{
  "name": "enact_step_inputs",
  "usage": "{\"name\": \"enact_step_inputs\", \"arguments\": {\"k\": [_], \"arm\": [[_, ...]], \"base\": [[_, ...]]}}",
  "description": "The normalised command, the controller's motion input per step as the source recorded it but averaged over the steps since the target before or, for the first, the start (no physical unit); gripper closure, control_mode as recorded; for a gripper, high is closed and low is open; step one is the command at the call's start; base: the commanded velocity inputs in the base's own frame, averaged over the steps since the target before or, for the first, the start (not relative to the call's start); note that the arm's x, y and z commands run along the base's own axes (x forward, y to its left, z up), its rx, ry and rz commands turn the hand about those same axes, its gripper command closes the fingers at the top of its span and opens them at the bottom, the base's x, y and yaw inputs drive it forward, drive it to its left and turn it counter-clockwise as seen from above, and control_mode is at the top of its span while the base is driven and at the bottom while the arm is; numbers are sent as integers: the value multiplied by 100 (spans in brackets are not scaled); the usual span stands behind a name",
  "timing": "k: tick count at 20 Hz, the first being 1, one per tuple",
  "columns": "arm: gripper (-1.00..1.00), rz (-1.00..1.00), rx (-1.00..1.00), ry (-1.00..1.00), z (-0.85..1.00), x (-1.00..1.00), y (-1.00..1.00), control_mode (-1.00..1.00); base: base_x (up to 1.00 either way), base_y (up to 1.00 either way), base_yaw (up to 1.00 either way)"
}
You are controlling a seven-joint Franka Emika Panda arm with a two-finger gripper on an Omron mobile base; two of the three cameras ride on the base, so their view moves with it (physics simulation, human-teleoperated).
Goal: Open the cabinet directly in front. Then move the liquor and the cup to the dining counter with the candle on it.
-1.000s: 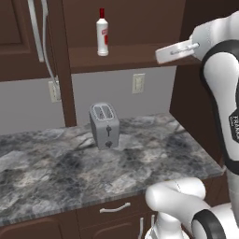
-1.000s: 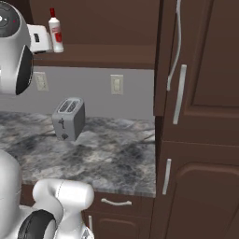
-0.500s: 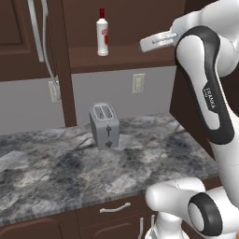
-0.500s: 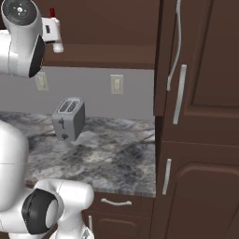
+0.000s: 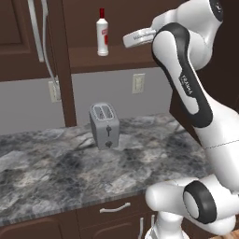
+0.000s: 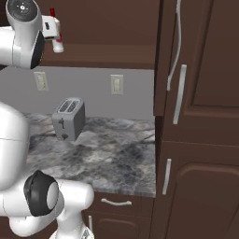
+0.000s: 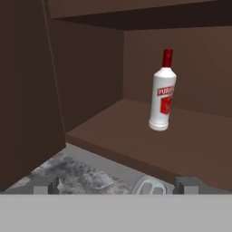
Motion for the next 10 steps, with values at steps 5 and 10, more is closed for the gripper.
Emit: {"name": "enact_step_inputs", "arguments": {"k": [5, 10], "arm": [[-100, 0, 0, 0, 0, 1, 0, -100], [-100, -17, 0, -3, -9, 3, 0, -100]], "base": [[0, 0, 0], [0, 0, 0]]}}
